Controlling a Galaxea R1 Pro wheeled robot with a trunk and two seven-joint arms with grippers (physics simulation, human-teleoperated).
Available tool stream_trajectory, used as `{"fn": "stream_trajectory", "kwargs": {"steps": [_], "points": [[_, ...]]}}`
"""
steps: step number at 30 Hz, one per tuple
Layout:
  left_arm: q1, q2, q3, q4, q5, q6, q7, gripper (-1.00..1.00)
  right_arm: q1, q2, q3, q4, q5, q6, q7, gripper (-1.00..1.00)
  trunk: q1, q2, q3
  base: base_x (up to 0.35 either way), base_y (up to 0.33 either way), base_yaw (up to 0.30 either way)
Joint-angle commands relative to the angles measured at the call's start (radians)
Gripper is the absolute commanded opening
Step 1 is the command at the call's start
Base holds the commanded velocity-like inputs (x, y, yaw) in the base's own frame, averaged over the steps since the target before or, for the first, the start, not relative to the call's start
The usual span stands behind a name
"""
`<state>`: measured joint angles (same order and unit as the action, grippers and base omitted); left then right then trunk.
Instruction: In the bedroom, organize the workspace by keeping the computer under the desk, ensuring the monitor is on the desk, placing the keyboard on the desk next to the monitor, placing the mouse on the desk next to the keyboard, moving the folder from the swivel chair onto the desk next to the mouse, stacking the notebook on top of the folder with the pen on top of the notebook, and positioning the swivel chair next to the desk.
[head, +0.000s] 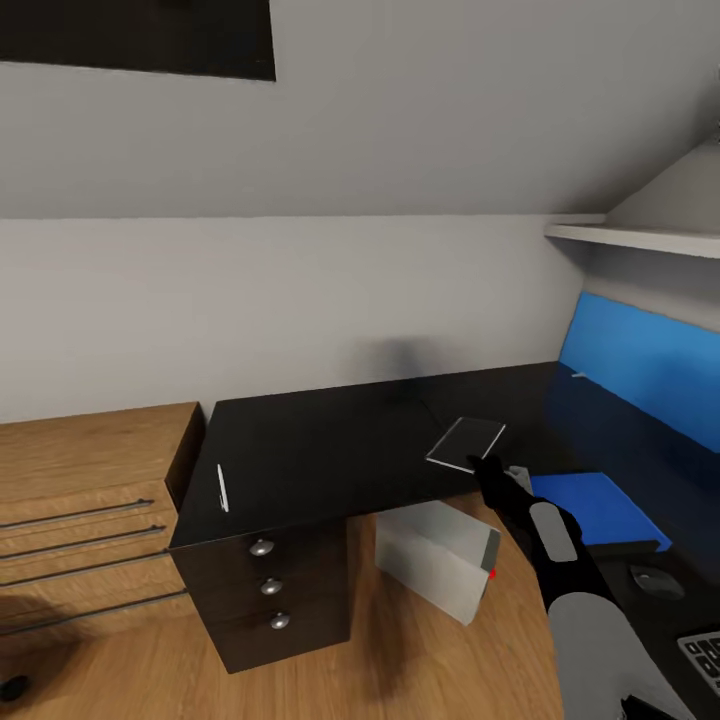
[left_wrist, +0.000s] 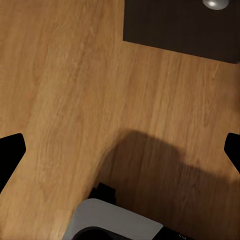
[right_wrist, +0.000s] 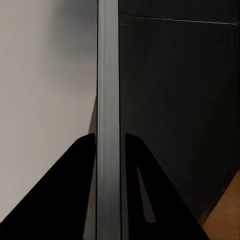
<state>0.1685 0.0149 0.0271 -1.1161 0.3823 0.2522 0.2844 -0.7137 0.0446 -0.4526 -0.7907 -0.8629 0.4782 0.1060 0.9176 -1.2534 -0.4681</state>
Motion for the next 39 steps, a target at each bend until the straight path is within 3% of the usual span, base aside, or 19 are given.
{"fn": "stream_trajectory", "kwargs": {"steps": [1,3,7,10,31,39], "points": [[0.0,0.0,-0.001,-0.002,0.01,0.004,0.006,1.0,-0.001,0.001,-0.012,-0.001,-0.003,0.007,-0.002,-1.0,0.0,-0.001,-0.001,0.0,0.0,-0.122],[0.0,0.0,-0.001,-0.002,0.01,0.004,0.006,1.0,-0.001,0.0,-0.024,-0.001,-0.004,0.006,-0.015,-1.0,0.0,-0.001,-0.001,0.0,0.0,-0.182],[0.0,0.0,-0.001,-0.002,0.01,0.004,0.006,1.0,-0.001,-0.001,-0.089,-0.001,-0.004,0.004,-0.034,-1.0,0.0,-0.001,-0.001,0.0,0.0,-0.238],[0.0,0.001,-0.001,-0.002,0.01,0.004,0.006,1.0,-0.001,0.0,-0.1,-0.001,-0.004,0.003,-0.036,-1.0,0.0,-0.001,-0.001,0.0,0.0,-0.26],[0.0,0.002,-0.001,-0.002,0.009,0.004,0.006,1.0,-0.001,0.0,-0.104,-0.001,-0.004,-0.033,-0.068,-1.0,0.0,-0.001,-0.001,0.0,0.0,-0.263],[0.0,0.002,-0.001,-0.002,0.01,0.004,0.006,1.0,0.0,0.0,-0.103,0.002,-0.005,-0.031,-0.062,-1.0,0.0,-0.001,-0.001,0.0,0.0,-0.072]]}}
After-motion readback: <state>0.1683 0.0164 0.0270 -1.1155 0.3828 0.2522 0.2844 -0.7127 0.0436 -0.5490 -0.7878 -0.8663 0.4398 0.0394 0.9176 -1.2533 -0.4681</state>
